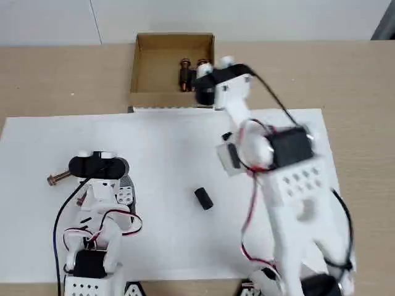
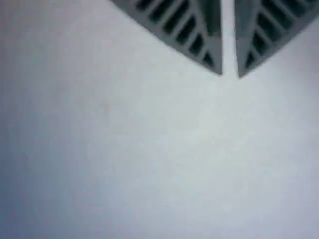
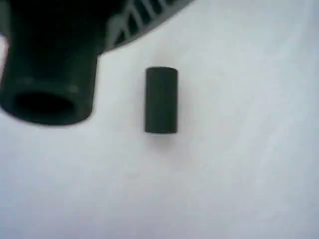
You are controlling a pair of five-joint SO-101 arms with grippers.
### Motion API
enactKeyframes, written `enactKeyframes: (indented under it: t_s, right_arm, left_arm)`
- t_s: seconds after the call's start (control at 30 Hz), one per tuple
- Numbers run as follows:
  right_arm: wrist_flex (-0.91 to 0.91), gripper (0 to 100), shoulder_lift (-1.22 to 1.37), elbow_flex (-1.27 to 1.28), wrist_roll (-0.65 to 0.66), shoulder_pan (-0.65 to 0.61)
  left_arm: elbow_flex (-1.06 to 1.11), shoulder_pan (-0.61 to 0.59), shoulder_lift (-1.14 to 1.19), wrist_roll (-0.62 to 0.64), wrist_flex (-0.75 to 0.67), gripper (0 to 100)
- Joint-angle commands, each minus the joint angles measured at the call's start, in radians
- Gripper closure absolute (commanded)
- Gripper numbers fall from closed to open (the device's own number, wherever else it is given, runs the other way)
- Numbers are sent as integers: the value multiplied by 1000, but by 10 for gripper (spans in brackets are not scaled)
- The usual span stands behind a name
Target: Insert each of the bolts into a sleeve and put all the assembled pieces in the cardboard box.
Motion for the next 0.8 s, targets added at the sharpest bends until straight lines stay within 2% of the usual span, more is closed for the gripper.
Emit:
enactKeyframes:
  t_s: [0.0, 0.2, 0.43, 0.6, 0.77]
  right_arm:
    - [16, 996, -128, 69, -9, 101]
    - [15, 996, -346, 293, -8, 262]
    - [-21, 995, -565, 505, -8, 309]
    - [-41, 995, -613, 546, -9, 349]
    - [-42, 995, -611, 548, -9, 429]
  left_arm:
    - [-27, -9, -6, 2, 38, 994]
    - [-186, -152, -3, -38, 137, 994]
    - [-357, -221, 2, -167, 227, 994]
    - [-501, -227, 163, -152, 252, 994]
    - [-780, -252, 508, -8, 244, 994]
